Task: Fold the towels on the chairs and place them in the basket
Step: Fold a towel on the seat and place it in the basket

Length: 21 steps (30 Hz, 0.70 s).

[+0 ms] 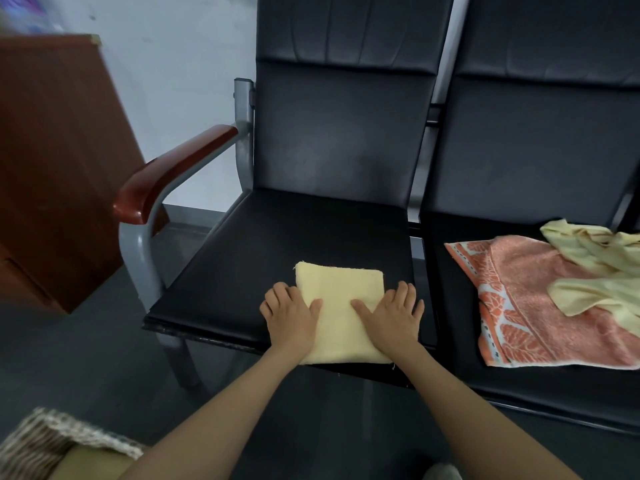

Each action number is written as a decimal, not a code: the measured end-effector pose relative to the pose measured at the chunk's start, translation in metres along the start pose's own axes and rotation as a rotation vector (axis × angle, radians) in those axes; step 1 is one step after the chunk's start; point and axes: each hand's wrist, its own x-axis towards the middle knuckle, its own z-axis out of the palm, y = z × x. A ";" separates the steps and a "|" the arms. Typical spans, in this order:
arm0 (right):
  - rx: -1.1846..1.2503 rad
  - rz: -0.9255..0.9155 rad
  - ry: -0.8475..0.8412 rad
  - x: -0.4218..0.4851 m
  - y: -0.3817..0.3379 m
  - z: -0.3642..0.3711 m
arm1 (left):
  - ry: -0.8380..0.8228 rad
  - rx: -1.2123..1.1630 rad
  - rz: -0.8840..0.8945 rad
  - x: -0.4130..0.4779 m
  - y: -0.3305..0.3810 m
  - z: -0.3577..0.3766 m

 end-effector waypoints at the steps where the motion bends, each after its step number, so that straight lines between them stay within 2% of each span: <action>1: 0.018 -0.003 0.009 0.000 0.001 -0.001 | 0.010 0.014 0.018 -0.001 0.004 0.000; 7: 0.142 -0.143 0.180 -0.004 0.001 -0.002 | -0.015 -0.047 0.028 -0.001 0.013 -0.004; 9: 0.194 -0.189 0.229 -0.005 0.002 -0.001 | -0.039 -0.246 0.002 0.000 0.013 -0.008; 11: 0.384 -0.144 0.159 -0.004 0.003 -0.009 | -0.122 -0.633 -0.076 0.001 0.016 -0.017; 14: 0.871 -0.004 0.056 -0.003 0.006 -0.031 | -0.165 -1.102 -0.145 0.006 0.016 -0.032; 16: 1.044 -0.013 0.047 0.000 0.010 -0.043 | -0.223 -1.194 -0.099 0.009 0.014 -0.038; 21: 1.066 -0.157 -0.112 0.002 0.023 -0.062 | -0.491 -1.223 0.026 0.012 0.005 -0.059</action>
